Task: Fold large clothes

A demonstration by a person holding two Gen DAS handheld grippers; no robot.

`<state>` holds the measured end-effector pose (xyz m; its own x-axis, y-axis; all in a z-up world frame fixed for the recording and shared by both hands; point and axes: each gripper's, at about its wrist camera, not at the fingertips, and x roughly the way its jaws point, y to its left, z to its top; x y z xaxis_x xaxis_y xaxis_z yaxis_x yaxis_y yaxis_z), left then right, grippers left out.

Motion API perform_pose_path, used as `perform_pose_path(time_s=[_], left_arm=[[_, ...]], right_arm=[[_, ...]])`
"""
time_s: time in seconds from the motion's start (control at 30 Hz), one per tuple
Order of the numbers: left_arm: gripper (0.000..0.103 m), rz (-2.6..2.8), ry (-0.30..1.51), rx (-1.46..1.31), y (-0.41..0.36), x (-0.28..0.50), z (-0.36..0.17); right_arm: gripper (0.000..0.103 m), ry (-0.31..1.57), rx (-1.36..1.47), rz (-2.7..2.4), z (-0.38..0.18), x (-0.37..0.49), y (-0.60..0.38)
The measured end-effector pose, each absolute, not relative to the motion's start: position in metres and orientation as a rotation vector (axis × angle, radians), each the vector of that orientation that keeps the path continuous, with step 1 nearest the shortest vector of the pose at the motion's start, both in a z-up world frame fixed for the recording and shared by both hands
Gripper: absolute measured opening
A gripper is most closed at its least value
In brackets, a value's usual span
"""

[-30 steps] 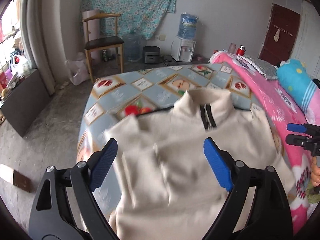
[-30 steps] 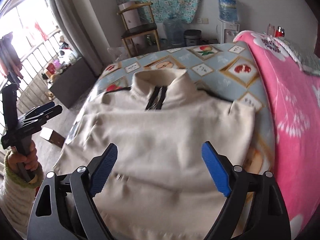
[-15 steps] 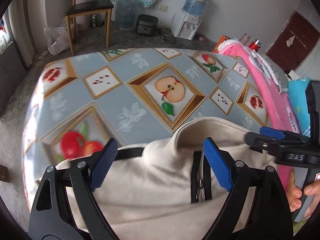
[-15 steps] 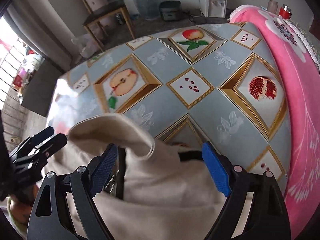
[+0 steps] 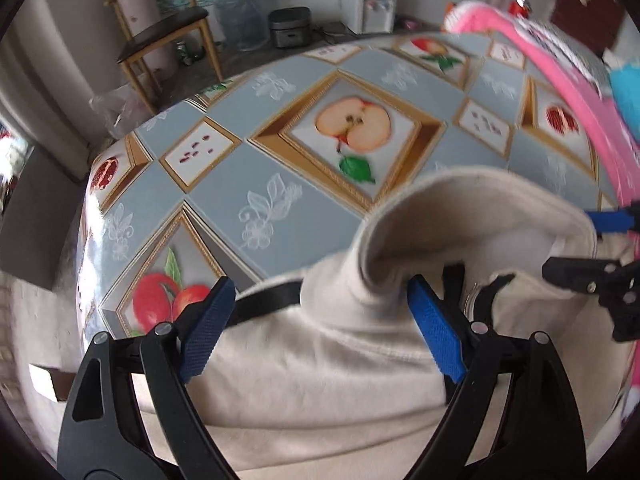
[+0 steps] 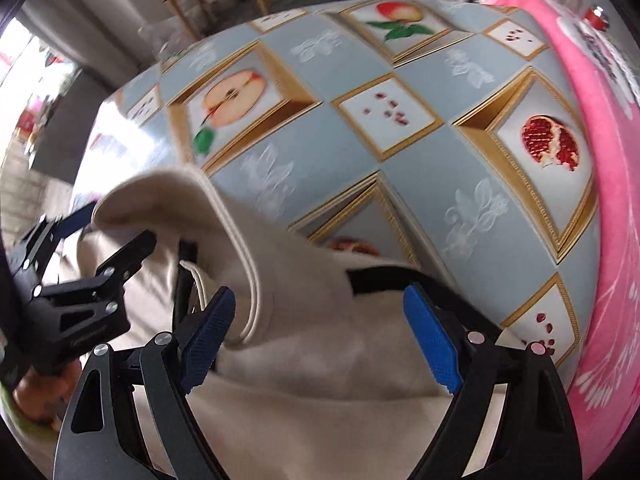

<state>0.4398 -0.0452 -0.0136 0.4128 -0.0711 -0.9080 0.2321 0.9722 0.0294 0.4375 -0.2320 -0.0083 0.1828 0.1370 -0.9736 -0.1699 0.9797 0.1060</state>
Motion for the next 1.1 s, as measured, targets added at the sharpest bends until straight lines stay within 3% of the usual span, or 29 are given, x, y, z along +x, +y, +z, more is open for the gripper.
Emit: perform_pose_path(time_s=[0.2, 0.37, 0.6, 0.9, 1.1], left_arm=[[0.084, -0.273, 1.123, 0.182, -0.044, 0.423, -0.01], [0.084, -0.285, 1.082, -0.022, -0.026, 0.436, 0.006], [0.084, -0.183, 1.124, -0.127, -0.025, 0.467, -0.012], [0.084, -0.113, 1.144, 0.06, -0.037, 0.468, -0.021], [0.084, -0.255, 1.223, 0.045, -0.025, 0.454, -0.01]], right_arm=[[0.084, 1.374, -0.026, 0.22, -0.01, 0.434, -0.233], [0.084, 1.362, -0.021, 0.211, -0.005, 0.435, -0.232], [0.084, 1.349, -0.028, 0.213, -0.007, 0.439, -0.23], [0.084, 1.347, -0.036, 0.222, -0.008, 0.439, -0.23], [0.084, 1.339, -0.033, 0.235, -0.005, 0.437, -0.23]])
